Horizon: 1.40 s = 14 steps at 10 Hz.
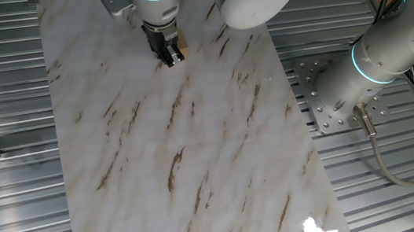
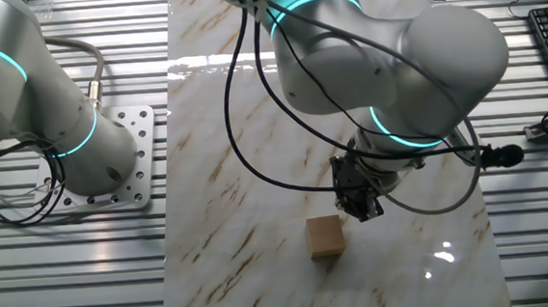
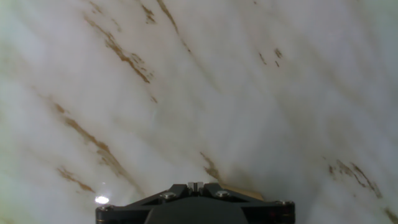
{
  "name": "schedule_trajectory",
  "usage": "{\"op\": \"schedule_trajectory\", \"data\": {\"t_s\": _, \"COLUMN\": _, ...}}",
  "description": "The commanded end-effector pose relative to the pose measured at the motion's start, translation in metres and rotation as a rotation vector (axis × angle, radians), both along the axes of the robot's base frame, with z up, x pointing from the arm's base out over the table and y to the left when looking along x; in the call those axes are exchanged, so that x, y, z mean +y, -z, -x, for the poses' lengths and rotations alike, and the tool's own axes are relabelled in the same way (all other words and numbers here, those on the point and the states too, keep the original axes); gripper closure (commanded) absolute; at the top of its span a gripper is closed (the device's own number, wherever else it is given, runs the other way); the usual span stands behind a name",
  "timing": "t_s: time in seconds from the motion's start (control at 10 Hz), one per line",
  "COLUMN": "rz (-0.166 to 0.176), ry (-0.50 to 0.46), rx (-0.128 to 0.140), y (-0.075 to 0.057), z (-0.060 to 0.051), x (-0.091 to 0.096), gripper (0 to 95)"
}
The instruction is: Pick up the small block on the left and move it to the right
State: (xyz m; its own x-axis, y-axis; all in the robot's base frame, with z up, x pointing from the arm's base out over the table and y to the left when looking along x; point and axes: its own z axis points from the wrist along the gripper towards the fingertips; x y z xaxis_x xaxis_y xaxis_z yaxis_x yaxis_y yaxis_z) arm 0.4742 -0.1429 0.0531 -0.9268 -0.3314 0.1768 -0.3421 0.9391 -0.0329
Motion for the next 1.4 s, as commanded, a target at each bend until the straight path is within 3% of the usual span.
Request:
{"op": "schedule_trajectory", "data": {"t_s": 0.1, "rz": 0.014, "ry": -0.013, "rx": -0.002, "y": 0.000, "z": 0.000, "x": -0.001, "gripper": 95.0}}
{"op": "schedule_trajectory", "data": {"t_s": 0.5, "rz": 0.044, "ry": -0.023, "rx": -0.001, "y": -0.001, "z": 0.000, "x": -0.003, "gripper": 95.0}}
{"op": "schedule_trajectory", "data": {"t_s": 1.0, "rz": 0.027, "ry": -0.069, "rx": 0.018, "y": -0.011, "z": 0.004, "x": -0.022, "gripper": 95.0}}
{"op": "schedule_trajectory", "data": {"t_s": 1.4, "rz": 0.012, "ry": -0.062, "rx": 0.015, "y": -0.016, "z": 0.006, "x": -0.025, "gripper": 95.0}}
